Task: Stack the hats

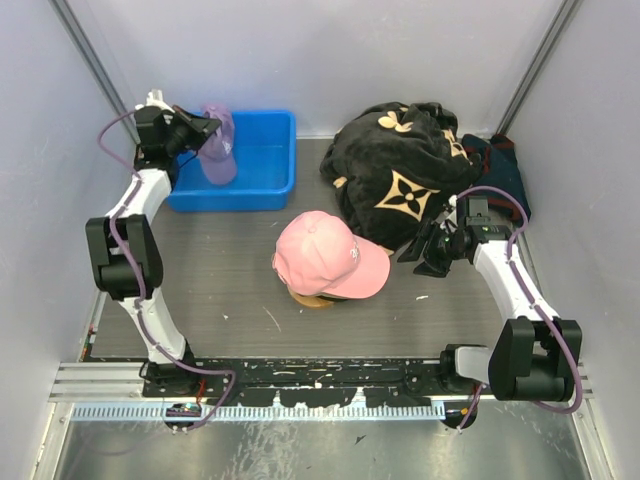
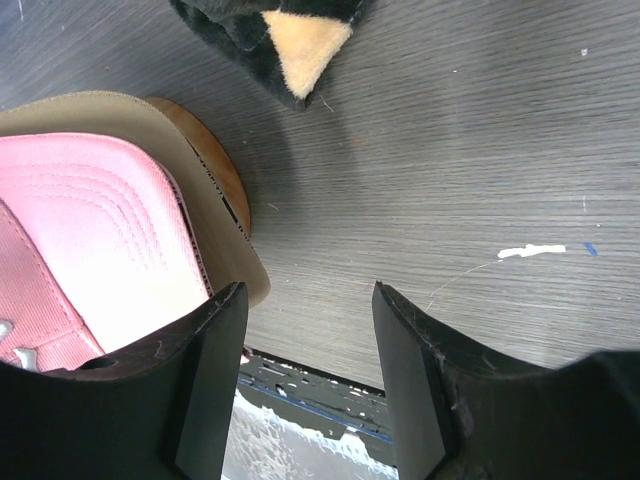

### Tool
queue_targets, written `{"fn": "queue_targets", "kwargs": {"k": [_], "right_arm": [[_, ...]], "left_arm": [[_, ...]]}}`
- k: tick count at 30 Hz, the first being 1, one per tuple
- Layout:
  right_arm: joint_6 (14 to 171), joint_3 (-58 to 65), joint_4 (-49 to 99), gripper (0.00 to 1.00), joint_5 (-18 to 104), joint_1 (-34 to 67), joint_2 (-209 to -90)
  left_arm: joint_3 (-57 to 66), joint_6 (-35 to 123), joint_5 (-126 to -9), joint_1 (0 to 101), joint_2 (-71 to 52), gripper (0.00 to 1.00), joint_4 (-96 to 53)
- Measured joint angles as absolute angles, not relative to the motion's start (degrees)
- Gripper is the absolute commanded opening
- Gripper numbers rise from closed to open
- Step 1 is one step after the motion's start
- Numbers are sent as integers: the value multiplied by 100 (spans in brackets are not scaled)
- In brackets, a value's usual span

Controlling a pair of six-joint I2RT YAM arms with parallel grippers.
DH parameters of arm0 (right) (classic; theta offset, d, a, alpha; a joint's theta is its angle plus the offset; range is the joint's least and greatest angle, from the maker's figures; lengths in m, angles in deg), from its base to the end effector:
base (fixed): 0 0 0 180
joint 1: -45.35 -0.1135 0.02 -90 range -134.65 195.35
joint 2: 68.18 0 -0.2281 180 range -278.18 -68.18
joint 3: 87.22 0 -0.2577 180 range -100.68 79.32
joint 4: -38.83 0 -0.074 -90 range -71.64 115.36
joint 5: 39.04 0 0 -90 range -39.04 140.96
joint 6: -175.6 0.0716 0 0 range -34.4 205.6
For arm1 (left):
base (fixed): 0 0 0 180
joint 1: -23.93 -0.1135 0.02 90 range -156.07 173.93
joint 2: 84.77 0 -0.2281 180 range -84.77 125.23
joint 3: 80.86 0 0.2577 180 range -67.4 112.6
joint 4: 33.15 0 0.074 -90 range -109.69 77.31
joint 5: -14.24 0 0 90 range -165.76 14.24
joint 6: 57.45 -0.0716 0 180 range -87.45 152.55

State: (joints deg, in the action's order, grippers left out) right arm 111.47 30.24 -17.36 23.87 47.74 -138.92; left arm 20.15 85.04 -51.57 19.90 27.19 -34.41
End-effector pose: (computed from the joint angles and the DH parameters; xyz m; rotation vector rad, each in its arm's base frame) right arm 0.2605 0.0218 0.1679 0.5161 2.6561 0.7622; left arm 0.4965 0.0056 0.2527 -0.5656 1.7396 -0.9751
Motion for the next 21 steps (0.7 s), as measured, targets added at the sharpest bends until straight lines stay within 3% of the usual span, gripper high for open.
{"fn": "queue_targets", "kwargs": {"k": [13, 21], "right_arm": [[11335, 2963, -1451, 59, 2046, 4774, -13237], [11798, 2320, -1006, 59, 1477, 4767, -12758]], "left_arm": [[1178, 9099, -4921, 1998, 627, 0, -2632], [717, 9731, -4998, 2377, -429, 0, -2658]]}}
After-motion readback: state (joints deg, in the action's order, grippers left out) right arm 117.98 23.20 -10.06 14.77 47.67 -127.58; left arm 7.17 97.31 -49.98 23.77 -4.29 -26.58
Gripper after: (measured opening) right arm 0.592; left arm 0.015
